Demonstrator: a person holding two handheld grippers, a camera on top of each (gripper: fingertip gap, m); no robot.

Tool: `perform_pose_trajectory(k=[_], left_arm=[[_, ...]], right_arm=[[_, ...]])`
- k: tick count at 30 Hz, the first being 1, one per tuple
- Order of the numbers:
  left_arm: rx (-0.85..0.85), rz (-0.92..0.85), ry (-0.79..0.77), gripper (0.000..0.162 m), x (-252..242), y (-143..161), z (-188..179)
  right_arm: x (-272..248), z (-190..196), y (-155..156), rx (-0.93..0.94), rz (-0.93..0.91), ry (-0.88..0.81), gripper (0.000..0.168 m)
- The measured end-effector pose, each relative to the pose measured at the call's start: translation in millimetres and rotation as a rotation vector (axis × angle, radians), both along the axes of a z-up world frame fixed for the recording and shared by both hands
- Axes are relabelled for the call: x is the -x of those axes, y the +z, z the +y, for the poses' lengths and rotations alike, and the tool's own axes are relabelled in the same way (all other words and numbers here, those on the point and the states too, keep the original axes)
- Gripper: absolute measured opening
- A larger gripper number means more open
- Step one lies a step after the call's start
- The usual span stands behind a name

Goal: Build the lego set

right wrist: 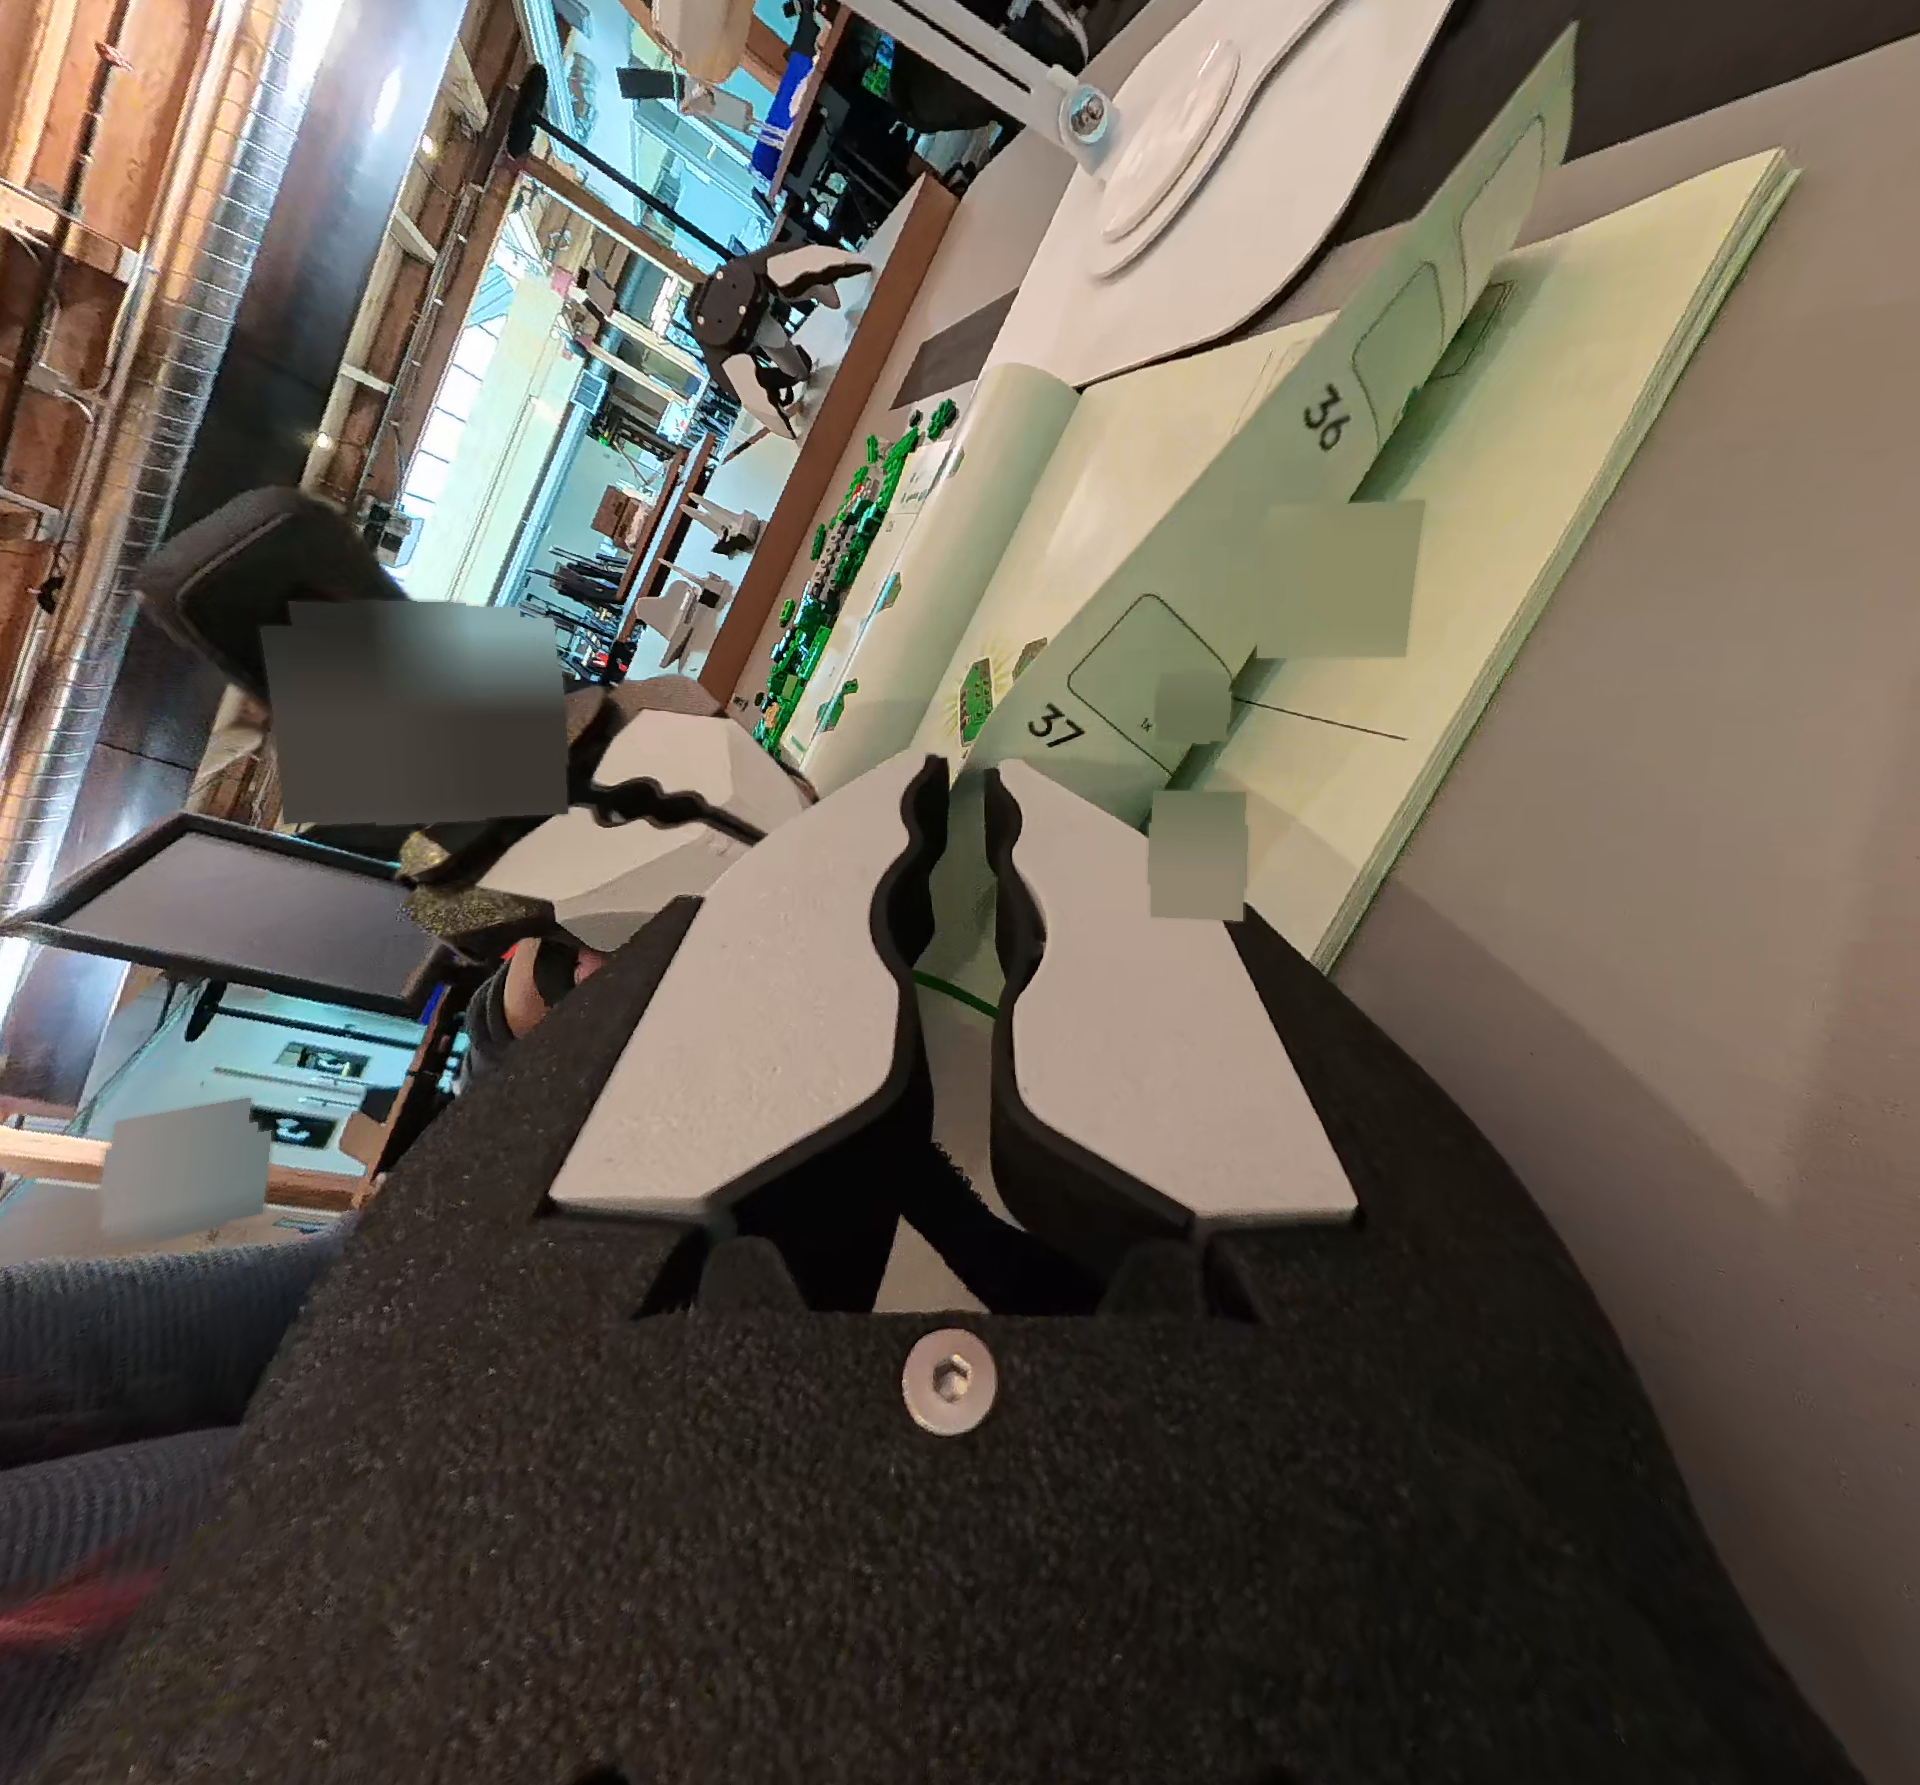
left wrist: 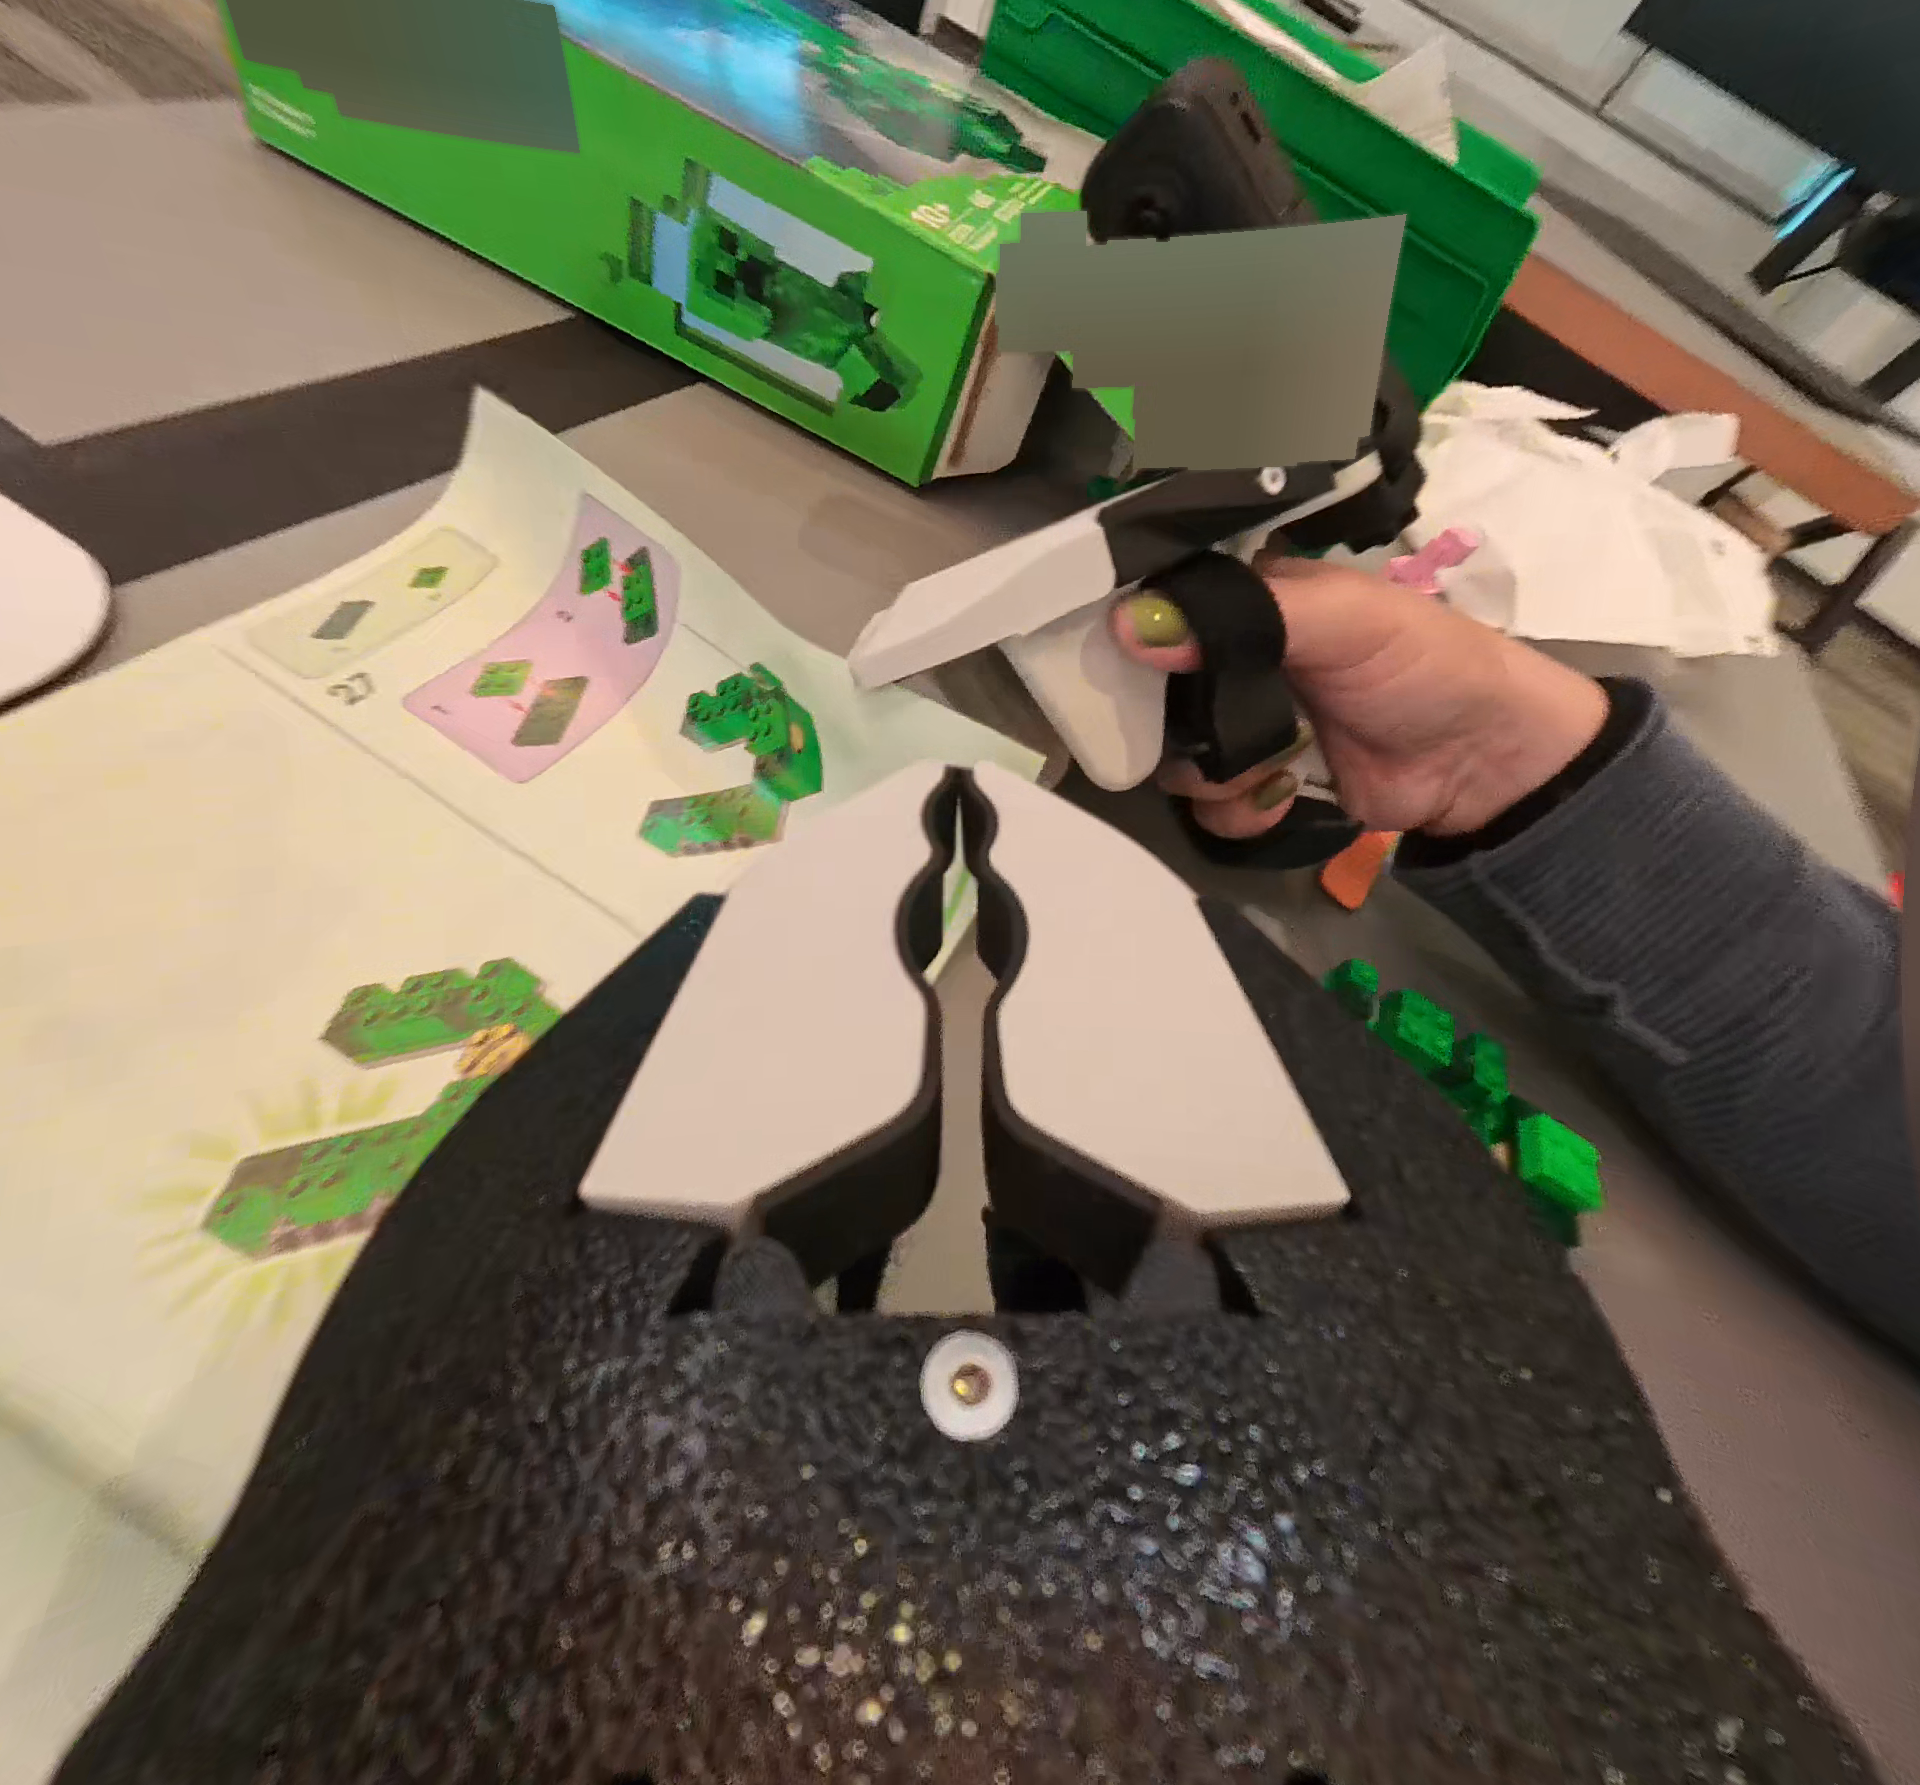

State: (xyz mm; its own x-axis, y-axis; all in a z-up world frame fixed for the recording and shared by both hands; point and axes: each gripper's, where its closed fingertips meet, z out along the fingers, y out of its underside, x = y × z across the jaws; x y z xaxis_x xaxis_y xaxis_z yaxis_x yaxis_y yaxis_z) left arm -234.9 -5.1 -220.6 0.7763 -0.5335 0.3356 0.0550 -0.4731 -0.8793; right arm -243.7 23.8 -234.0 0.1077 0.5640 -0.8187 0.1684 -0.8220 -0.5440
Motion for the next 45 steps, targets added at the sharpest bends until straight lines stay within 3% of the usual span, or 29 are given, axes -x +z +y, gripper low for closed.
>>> perform_pose_trajectory(k=[5, 11, 16, 45], left_arm=[[-0.008, -0.009, -0.061, 0.001, -11.1, 1.4, 3.9], [-0.204, 0.27, -0.08, 0.009, -9.4, 4.0, 1.7], [-0.266, 0.392, -0.097, 0.016, -14.1, 1.6, 0.9], [-0.253, 0.415, -0.085, 0.019, -15.5, -7.6, 4.7]], right_arm=[[-1.0, 1.4, 1.8, 0.011, 0.018, -0.006, 0.006], [-0.3, 0.7, 1.7, 0.014, 0.019, -0.002, 0.006], [0.3, 0.0, 1.4, 0.014, 0.017, 0.001, 0.006], [0.6, -0.8, 1.6, 0.018, 0.019, 0.003, 0.004]])
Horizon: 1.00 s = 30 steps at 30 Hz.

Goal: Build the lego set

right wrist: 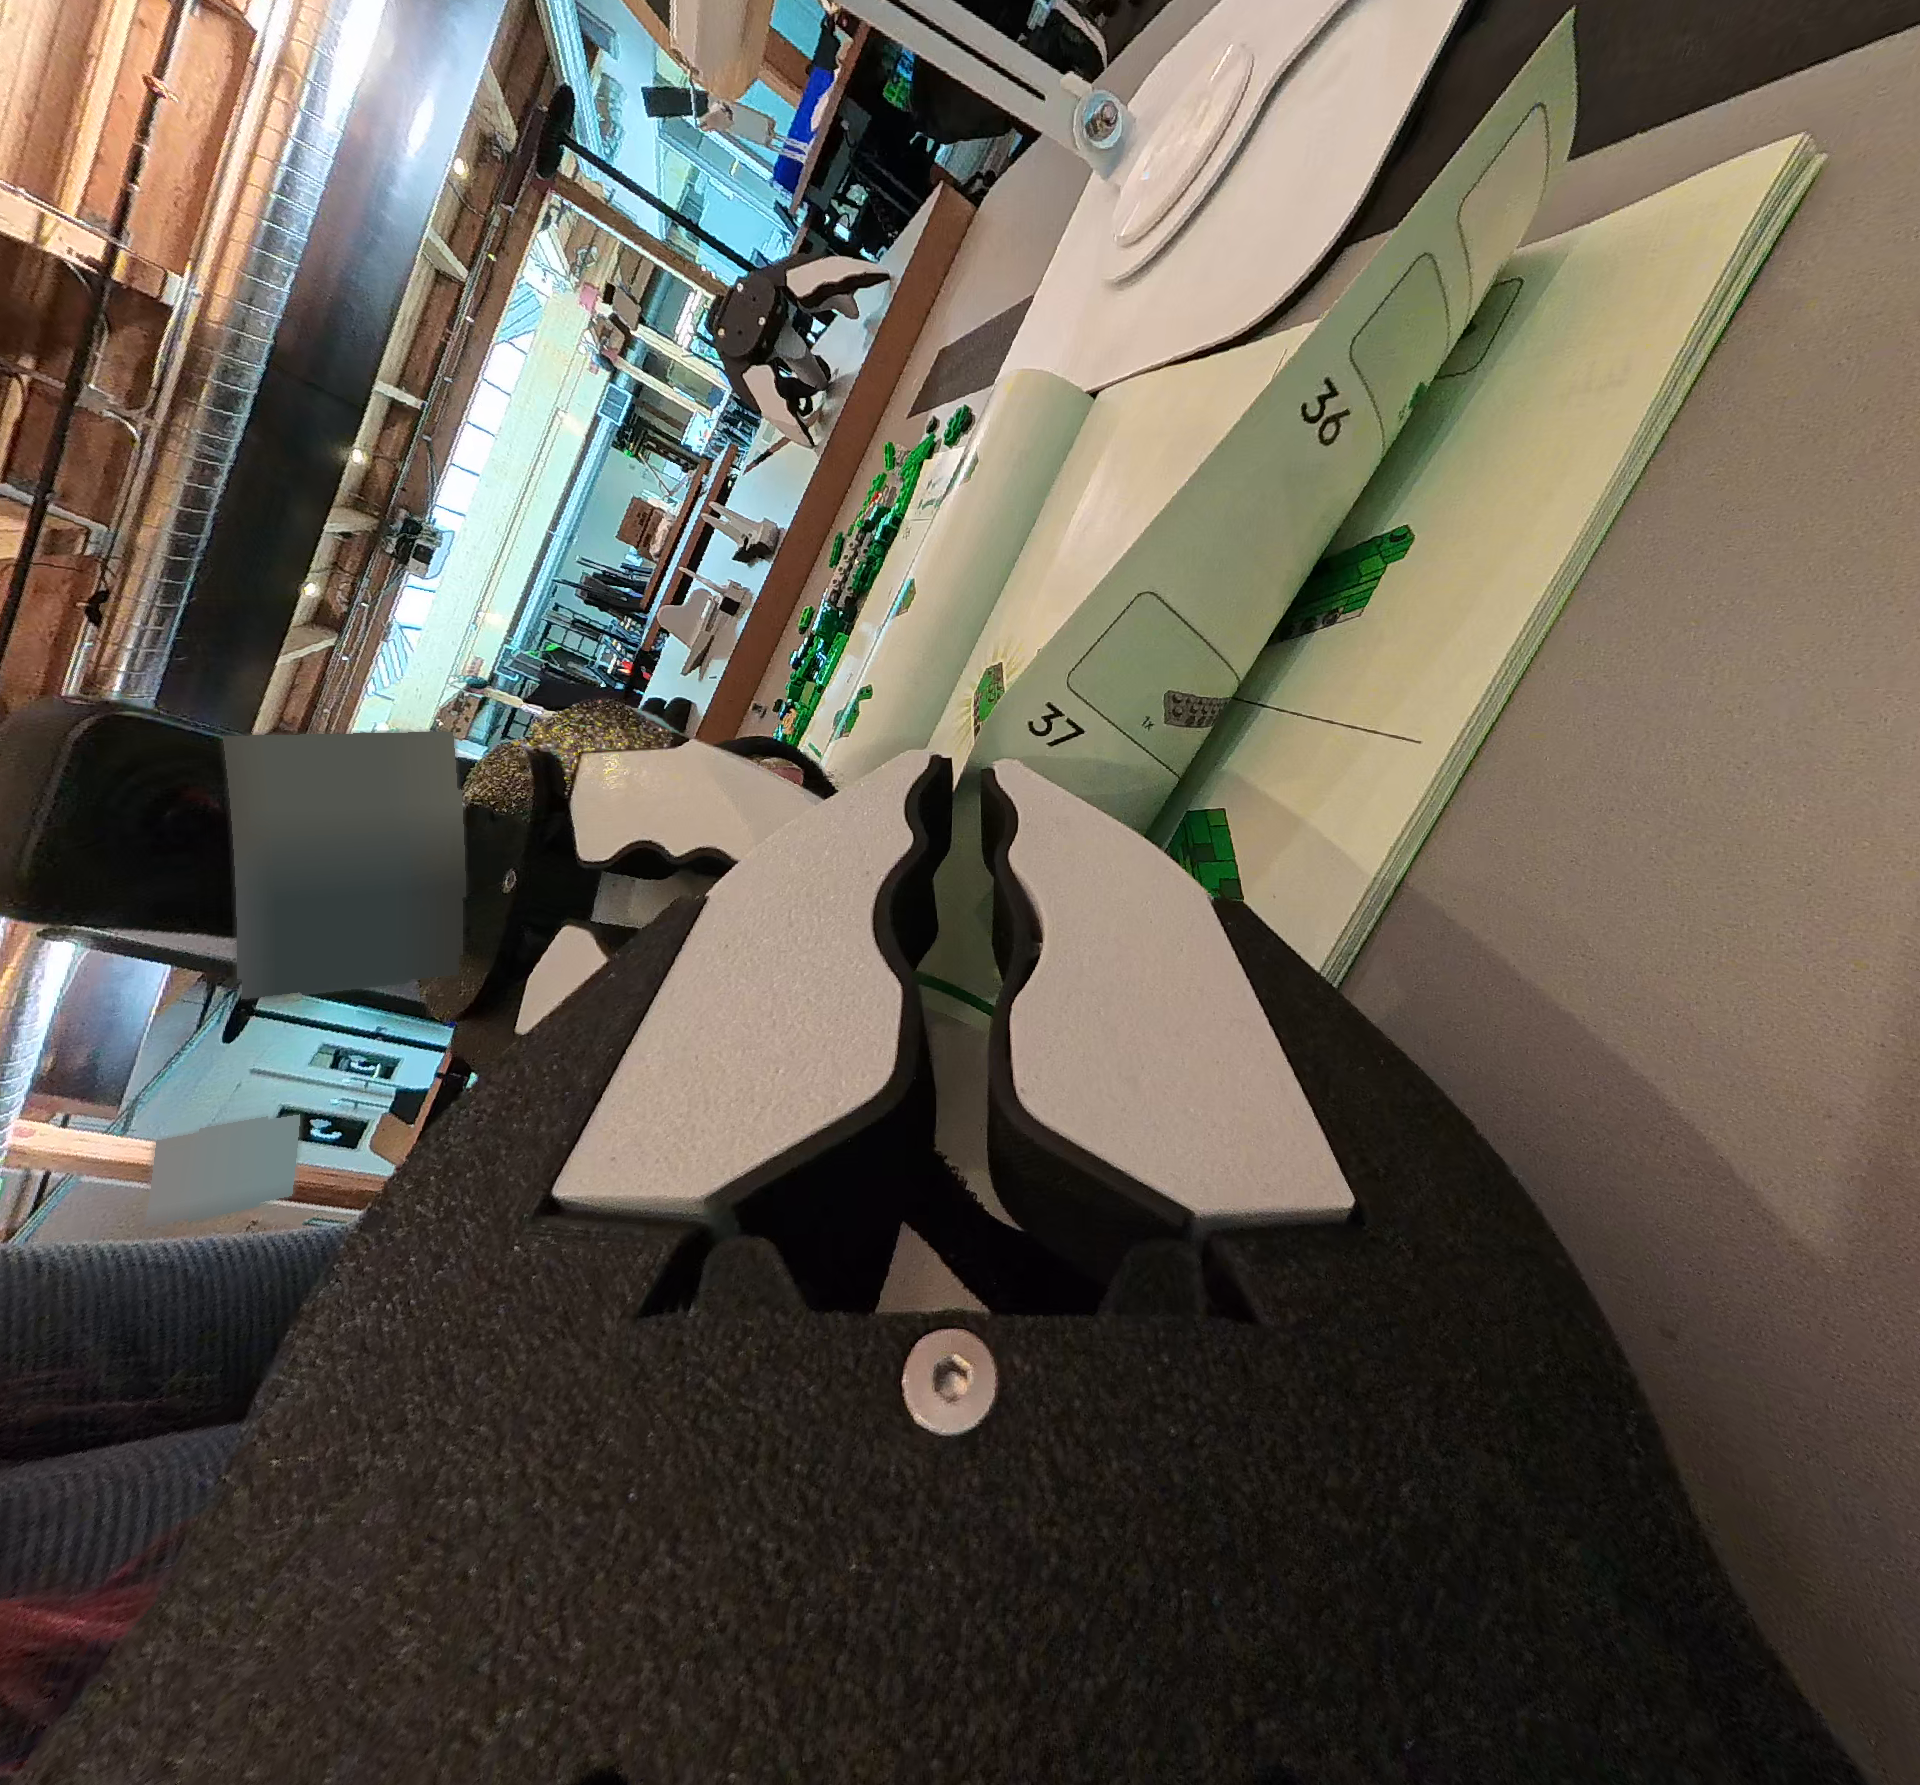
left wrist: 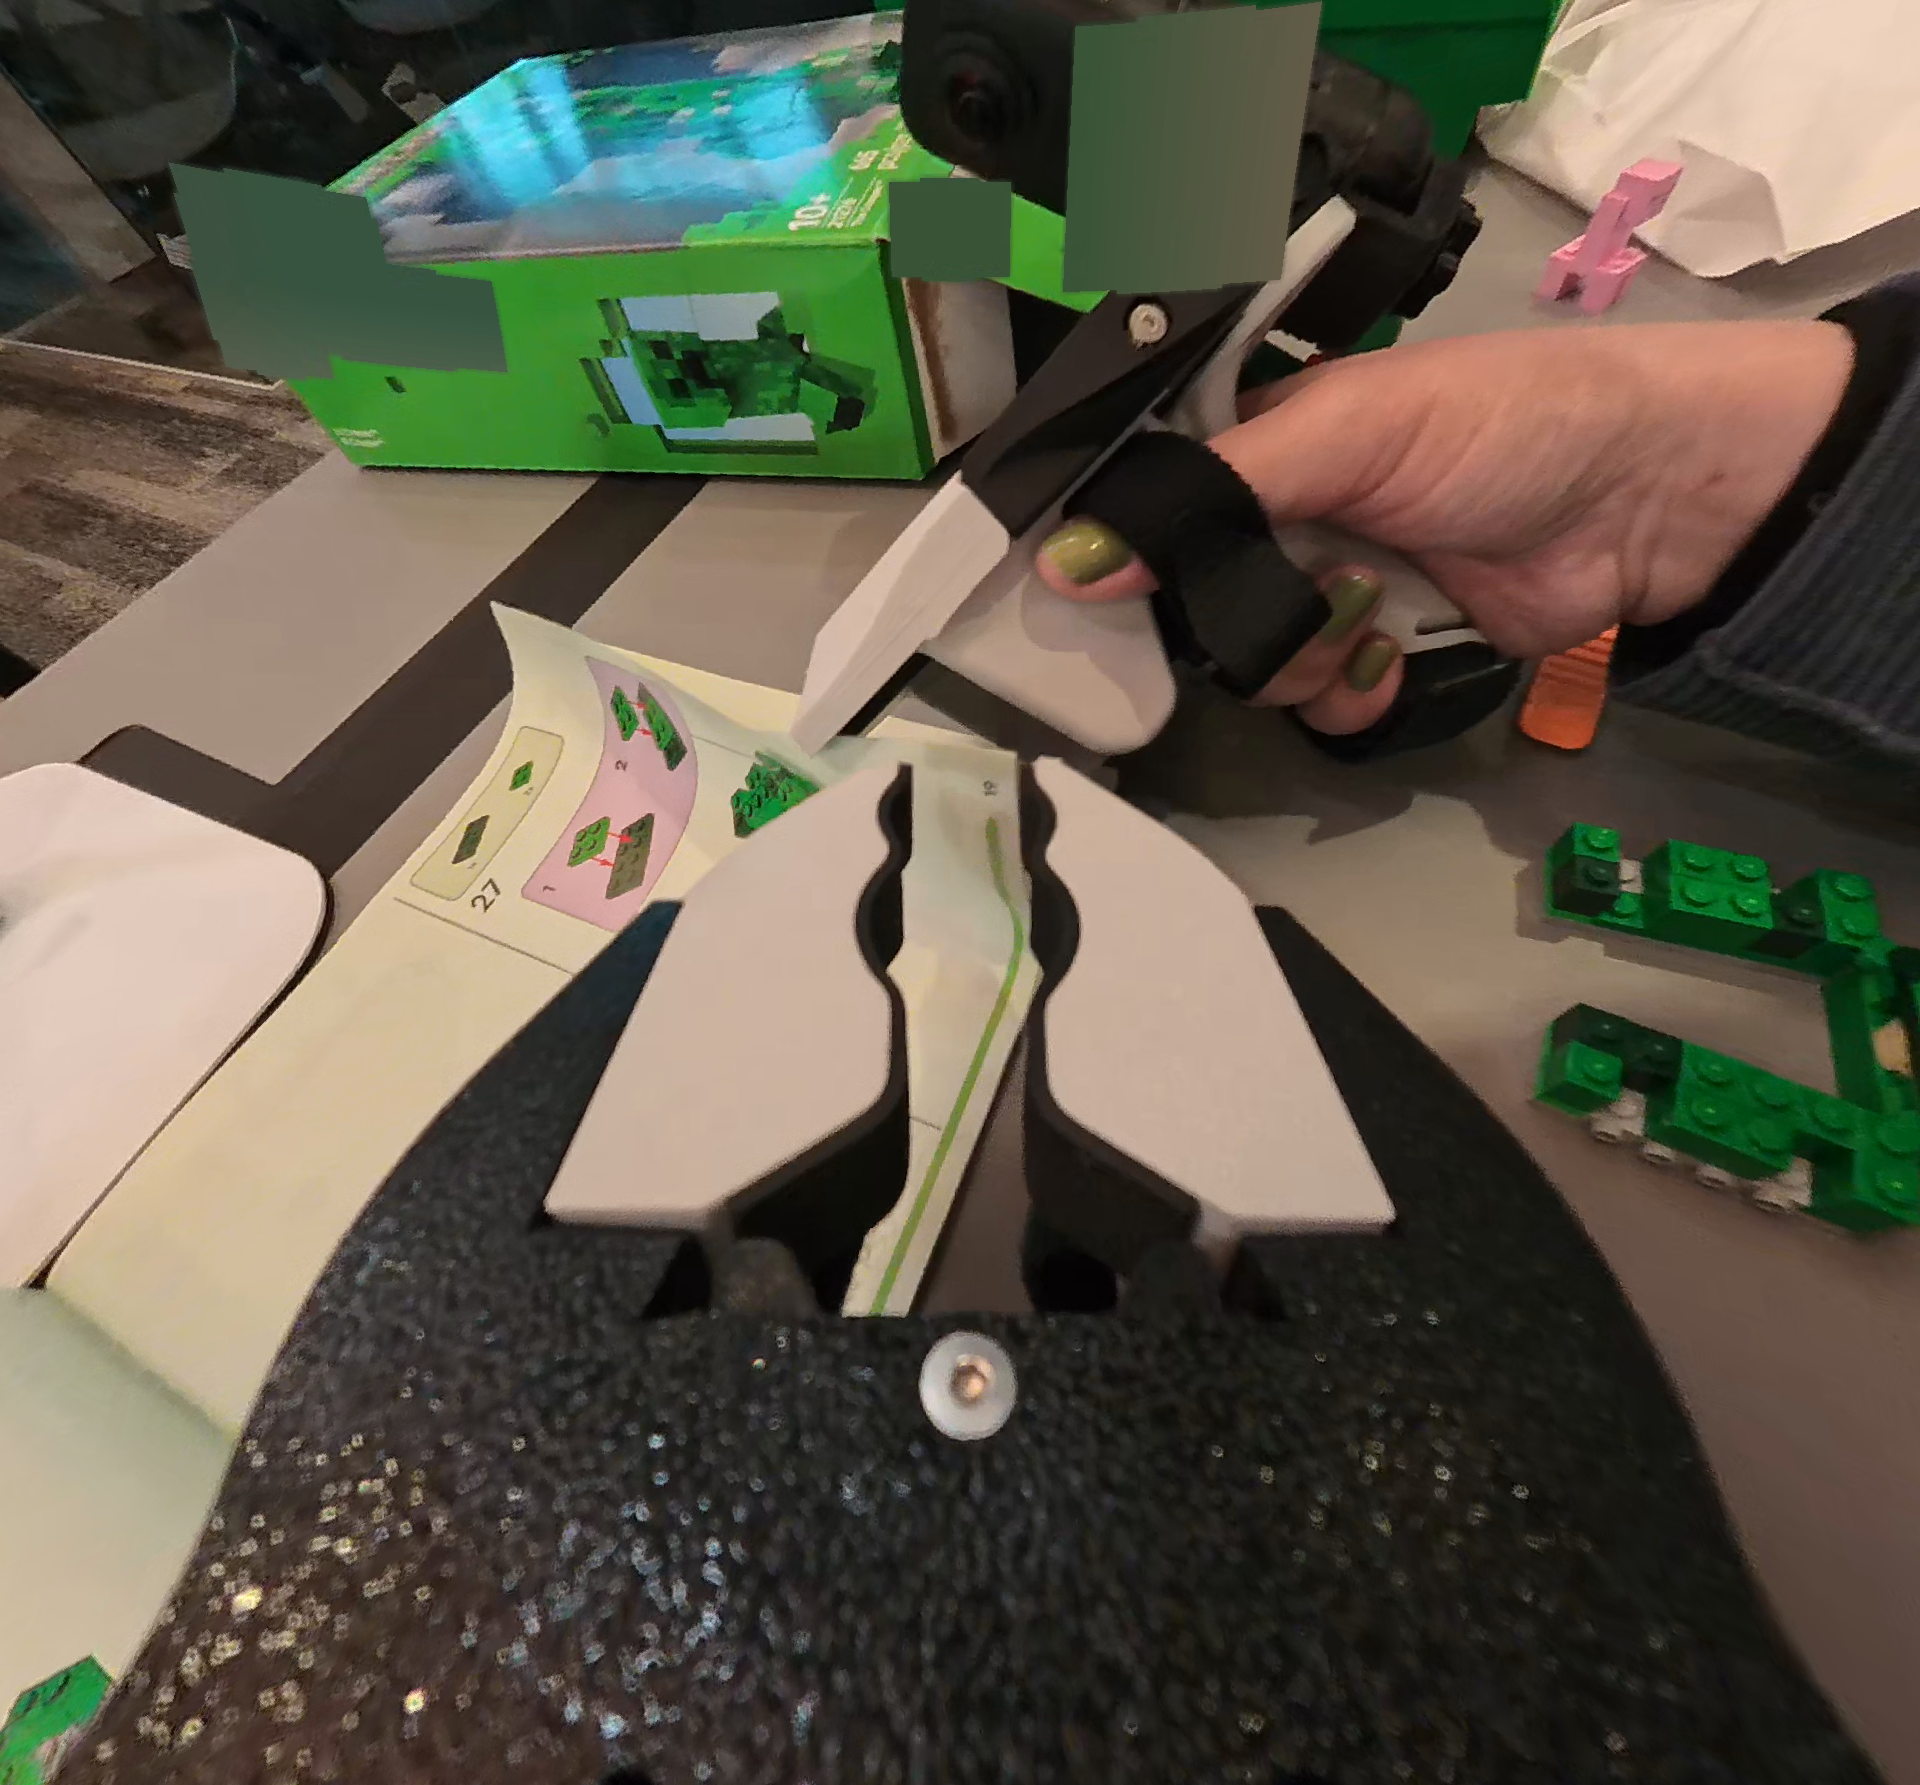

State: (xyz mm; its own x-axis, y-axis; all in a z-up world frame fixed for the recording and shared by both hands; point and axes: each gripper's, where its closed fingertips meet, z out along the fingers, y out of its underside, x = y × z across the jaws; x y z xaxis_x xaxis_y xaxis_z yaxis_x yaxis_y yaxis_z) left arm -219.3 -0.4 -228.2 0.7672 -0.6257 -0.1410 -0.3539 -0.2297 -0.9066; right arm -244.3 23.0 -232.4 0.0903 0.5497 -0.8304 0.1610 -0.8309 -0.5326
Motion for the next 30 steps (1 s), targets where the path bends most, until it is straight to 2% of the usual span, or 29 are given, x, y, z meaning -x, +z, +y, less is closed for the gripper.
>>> perform_pose_trajectory(k=[30], left_arm=[[0.022, -0.03, 0.034, 0.02, 7.5, -2.9, 3.0]], right_arm=[[0.2, -0.3, 0.3, 0.009, 0.006, 0.001, 0.004]])
